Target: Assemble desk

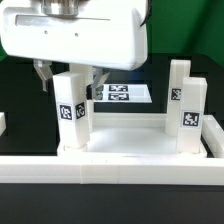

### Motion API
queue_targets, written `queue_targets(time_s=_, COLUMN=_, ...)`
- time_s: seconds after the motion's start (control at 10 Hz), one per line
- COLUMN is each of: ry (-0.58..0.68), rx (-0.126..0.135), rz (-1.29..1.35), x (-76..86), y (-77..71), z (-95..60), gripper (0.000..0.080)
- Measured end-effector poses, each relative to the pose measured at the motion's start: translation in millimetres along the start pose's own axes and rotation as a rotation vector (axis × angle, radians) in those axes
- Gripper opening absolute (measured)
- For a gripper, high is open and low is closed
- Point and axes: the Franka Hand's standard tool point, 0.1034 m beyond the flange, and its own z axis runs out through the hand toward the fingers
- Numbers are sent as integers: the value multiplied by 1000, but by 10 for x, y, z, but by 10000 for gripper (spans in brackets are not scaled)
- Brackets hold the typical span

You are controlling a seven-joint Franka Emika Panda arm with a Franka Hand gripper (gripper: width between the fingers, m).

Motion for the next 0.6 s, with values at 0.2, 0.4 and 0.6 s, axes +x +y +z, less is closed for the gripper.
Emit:
queue_targets(time_s=0.2, ry=0, rx=0, rz=0, x=0, y=0, z=0, gripper=288)
queue_targets(time_s=0.4, ry=0, rx=0, rz=19, x=0, y=0, z=1, gripper=288)
queue_targets(time_s=0.6, ry=0, rx=0, rz=65, x=-1, y=0, z=2, gripper=288)
